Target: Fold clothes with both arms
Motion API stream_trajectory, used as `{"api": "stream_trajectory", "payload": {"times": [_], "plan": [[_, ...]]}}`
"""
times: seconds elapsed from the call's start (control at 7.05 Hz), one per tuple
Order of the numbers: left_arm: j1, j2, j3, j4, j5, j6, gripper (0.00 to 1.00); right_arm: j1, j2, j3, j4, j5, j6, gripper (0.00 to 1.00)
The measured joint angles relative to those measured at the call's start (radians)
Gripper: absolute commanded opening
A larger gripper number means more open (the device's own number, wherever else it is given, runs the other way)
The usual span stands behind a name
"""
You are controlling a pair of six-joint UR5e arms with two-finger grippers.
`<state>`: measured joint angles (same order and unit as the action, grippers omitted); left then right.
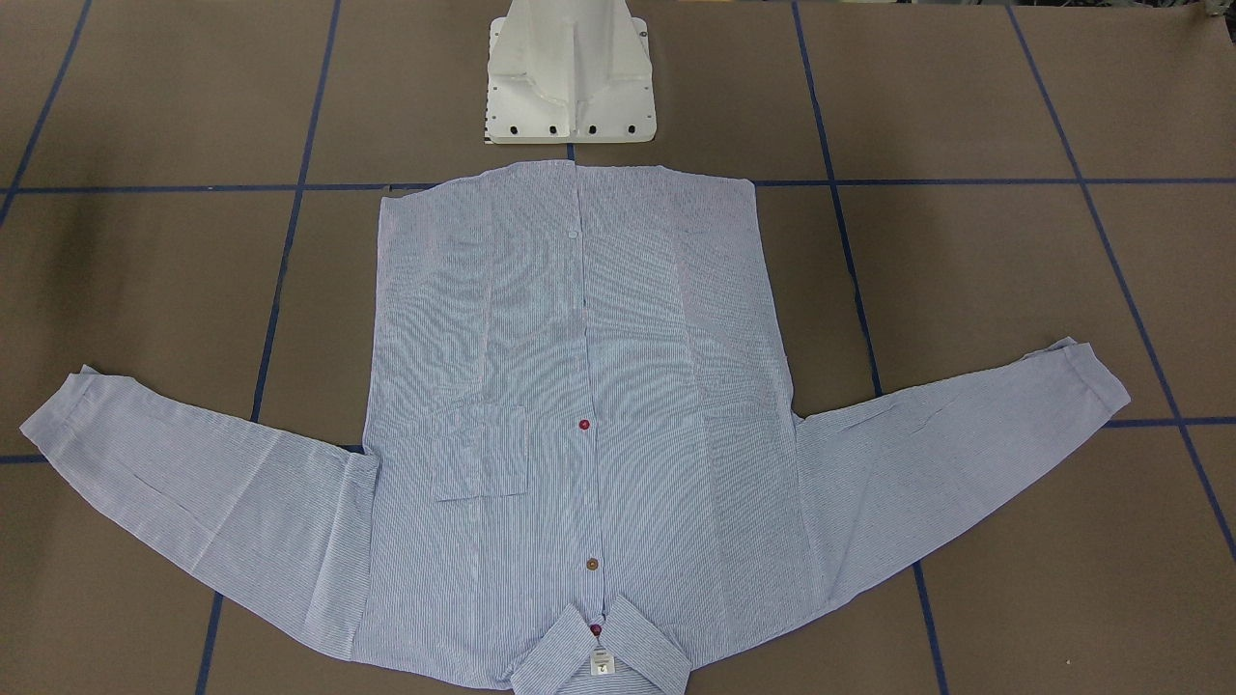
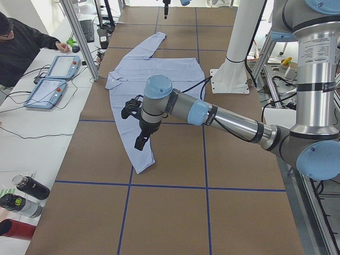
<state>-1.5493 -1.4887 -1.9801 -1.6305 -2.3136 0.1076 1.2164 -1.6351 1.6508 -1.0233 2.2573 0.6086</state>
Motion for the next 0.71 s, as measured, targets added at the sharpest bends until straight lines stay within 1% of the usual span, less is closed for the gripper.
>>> {"api": "stream_trajectory", "payload": {"times": [0.14, 0.28, 0.43, 0.57, 0.71], "plan": [[0.000, 0.004, 0.003, -0.014, 0.000, 0.001, 1.00, -0.049, 0.035, -0.071, 0.098, -0.029, 0.120, 0.80], [0.000, 0.006, 0.004, -0.019, 0.000, 0.001, 1.00, -0.084, 0.056, -0.117, 0.160, -0.056, 0.200, 0.77], [0.000, 0.006, 0.004, -0.021, 0.000, 0.001, 1.00, -0.111, 0.062, -0.146, 0.212, -0.079, 0.268, 0.76], [0.000, 0.007, 0.004, -0.021, -0.001, 0.001, 1.00, -0.133, 0.057, -0.159, 0.260, -0.091, 0.328, 0.73], [0.000, 0.007, 0.004, -0.022, -0.001, 0.001, 1.00, -0.151, 0.049, -0.164, 0.294, -0.103, 0.371, 0.72]]}}
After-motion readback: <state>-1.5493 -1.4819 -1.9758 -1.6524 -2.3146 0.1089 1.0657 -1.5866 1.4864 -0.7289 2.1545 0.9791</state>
